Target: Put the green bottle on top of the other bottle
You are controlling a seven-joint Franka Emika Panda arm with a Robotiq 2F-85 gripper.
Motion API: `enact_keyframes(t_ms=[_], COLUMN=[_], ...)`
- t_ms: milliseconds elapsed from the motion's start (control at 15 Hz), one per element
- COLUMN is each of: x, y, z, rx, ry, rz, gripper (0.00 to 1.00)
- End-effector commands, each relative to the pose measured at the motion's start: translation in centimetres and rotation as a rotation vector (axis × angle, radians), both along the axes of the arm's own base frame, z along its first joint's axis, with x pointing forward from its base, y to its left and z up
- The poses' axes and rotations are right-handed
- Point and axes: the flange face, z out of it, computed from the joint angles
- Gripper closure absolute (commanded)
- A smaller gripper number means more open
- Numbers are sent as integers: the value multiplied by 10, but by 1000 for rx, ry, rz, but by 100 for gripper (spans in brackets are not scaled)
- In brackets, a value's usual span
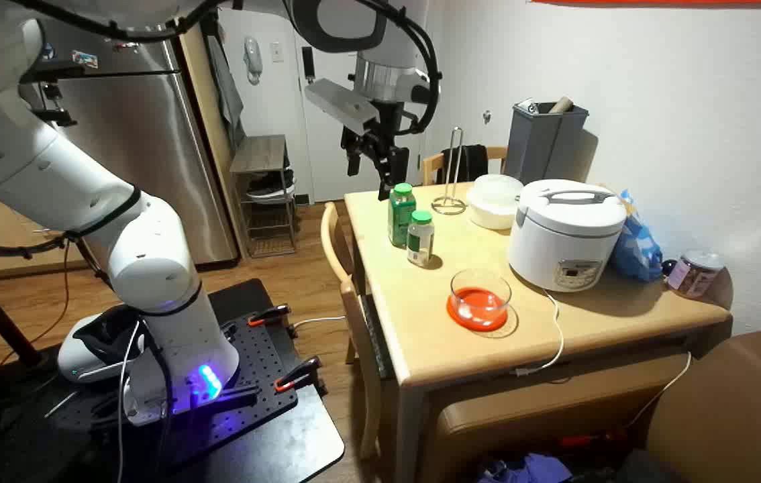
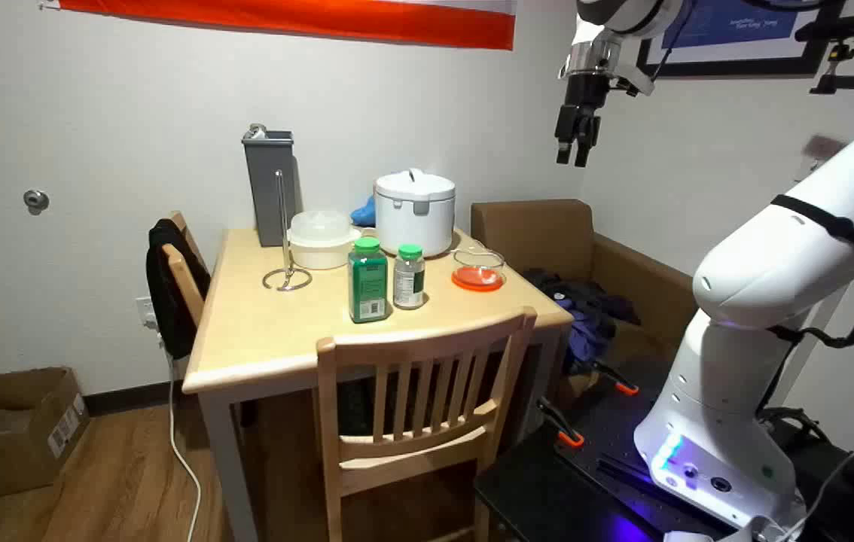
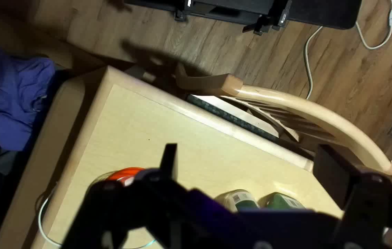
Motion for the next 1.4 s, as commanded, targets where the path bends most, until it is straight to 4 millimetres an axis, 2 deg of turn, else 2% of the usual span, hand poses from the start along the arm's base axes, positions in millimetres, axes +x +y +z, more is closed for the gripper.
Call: enact_keyframes(t_ms=[0, 533, 667, 800, 1000, 1133, 1267, 1333], x=[0, 2, 13, 27, 47, 53, 50, 51], y=[0, 3, 23, 51, 101, 132, 147, 143], z=[0, 1, 4, 6, 17, 28, 41, 26], rx=[0, 2, 6, 2, -12, -30, -62, -55], ry=[1, 1, 2, 9, 4, -13, -31, -32], rz=[0, 13, 69, 135, 266, 364, 453, 378], gripper=[0, 0, 0, 0, 0, 0, 0, 0])
